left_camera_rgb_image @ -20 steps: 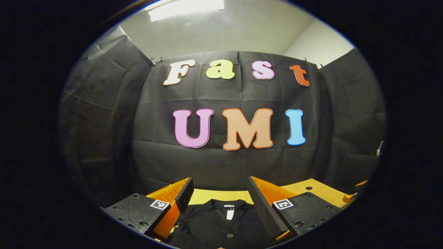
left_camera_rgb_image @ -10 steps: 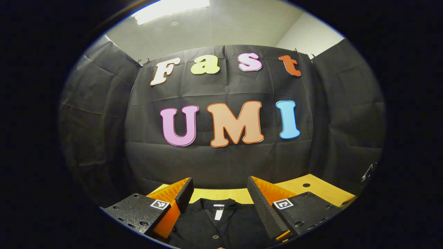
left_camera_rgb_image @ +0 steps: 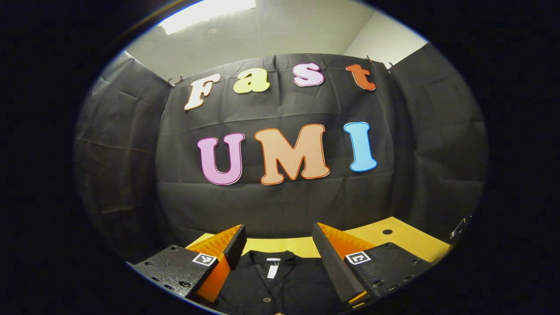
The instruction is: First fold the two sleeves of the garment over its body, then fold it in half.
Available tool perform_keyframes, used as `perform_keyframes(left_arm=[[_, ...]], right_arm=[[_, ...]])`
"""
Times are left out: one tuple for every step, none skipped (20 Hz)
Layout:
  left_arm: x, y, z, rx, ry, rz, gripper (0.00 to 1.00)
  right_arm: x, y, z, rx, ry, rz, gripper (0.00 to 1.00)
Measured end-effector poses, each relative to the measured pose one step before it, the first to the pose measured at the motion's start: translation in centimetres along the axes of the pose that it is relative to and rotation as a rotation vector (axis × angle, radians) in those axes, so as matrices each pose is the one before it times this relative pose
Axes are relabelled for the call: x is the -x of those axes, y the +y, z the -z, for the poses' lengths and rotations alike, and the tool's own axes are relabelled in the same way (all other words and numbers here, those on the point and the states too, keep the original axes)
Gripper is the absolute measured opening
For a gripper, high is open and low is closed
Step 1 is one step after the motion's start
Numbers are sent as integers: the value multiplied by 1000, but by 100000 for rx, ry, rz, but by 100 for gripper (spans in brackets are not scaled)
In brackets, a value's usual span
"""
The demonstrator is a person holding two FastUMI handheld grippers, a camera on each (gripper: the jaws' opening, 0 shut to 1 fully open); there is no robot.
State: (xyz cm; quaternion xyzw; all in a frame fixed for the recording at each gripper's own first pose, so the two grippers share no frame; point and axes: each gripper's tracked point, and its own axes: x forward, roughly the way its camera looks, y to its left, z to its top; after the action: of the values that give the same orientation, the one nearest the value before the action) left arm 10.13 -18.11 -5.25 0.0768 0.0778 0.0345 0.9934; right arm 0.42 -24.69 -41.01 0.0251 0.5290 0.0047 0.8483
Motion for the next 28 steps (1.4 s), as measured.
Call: perform_keyframes(left_arm=[[63, 391, -146, 281, -684, -3, 93], [18, 528, -72, 335, -401, -105, 93], [155, 738, 88, 384, -499, -310, 93], [140, 821, 115, 415, -226, -129, 93], [217, 817, 399, 625, 155, 145, 90], [100, 914, 354, 546, 560, 657, 93], [223, 1146, 387, 376, 144, 355, 93], [168, 1404, -192, 617, -1018, 172, 93], [96, 1471, 385, 372, 1746, -849, 93], [346, 1595, 0, 613, -738, -511, 90], [209, 1425, -505, 509, -2165, -617, 91], [161, 1622, -104, 379, -129, -1424, 92], [309, 1659, 447, 331, 780, -1268, 90], [404, 1402, 72, 458, -358, -1007, 92], [181, 1338, -57, 633, -192, -1115, 91], [224, 1437, 261, 533, 493, -1297, 92], [257, 1369, 495, 463, 898, -1414, 92], [251, 1290, 271, 648, 434, -1269, 92], [230, 1194, 194, 634, 293, -1096, 92], [183, 1033, 91, 243, 43, -840, 90], [178, 1039, 398, -169, 225, -877, 90], [119, 1111, 304, -287, 285, -742, 90], [19, 1072, 298, -49, 466, -807, 90], [-13, 951, 185, 265, 261, -652, 92], [-35, 908, 239, 319, 333, -569, 90], [-130, 1030, 312, 207, 410, -762, 90], [-21, 982, 398, 320, 341, -643, 90], [-163, 998, 202, 341, 509, -700, 92]], right_arm=[[344, 471, 455, -2966, 2524, -3942, 5], [669, 759, 38, -3700, 1588, -2653, 5], [444, 1212, -736, -4072, -2168, -2223, 5], [742, 625, -1076, -2852, -3320, -1091, 2], [774, 1025, -1410, -2300, -3660, -1626, 5], [1130, 1644, -2121, -2648, -8907, -2314, 4], [500, 2061, -1430, 561, -4211, -1355, 4], [521, 1866, -1561, 1657, -4615, -139, 4], [538, 1801, -1555, 960, -3095, -10, 4], [583, 2509, -1248, 305, -1762, -3682, 4], [-27, 2266, -963, 3326, -1942, -1402, 5], [-2, 1710, -608, 4450, -1795, 26, 5], [-7, 1934, -728, 2723, -964, -1414, 4], [-248, 2006, -605, 1665, -770, -1857, 4], [-274, 1726, -638, 1261, -1014, -1563, 4], [-243, 1740, -717, 467, -1051, -1803, 4], [-420, 1870, -703, 32, -1091, -1732, 4], [-460, 1508, -466, 474, -606, -1336, 4], [-558, 1336, -444, 619, -622, -1170, 4], [-395, 1304, -516, 652, -749, -859, 4], [-634, 1329, -441, 449, -517, -974, 4], [-616, 1258, -511, 889, -415, -986, 4], [-583, 1272, -493, 1607, -465, -806, 4], [-620, 1378, -411, 1509, -604, -1379, 4], [-646, 1556, -275, 1233, -77, -1395, 4], [-808, 1435, -123, 1238, 477, -1368, 4], [-735, 1325, 168, 1247, 547, -1235, 9], [-760, 1474, 120, 951, 1002, -1500, 4]])
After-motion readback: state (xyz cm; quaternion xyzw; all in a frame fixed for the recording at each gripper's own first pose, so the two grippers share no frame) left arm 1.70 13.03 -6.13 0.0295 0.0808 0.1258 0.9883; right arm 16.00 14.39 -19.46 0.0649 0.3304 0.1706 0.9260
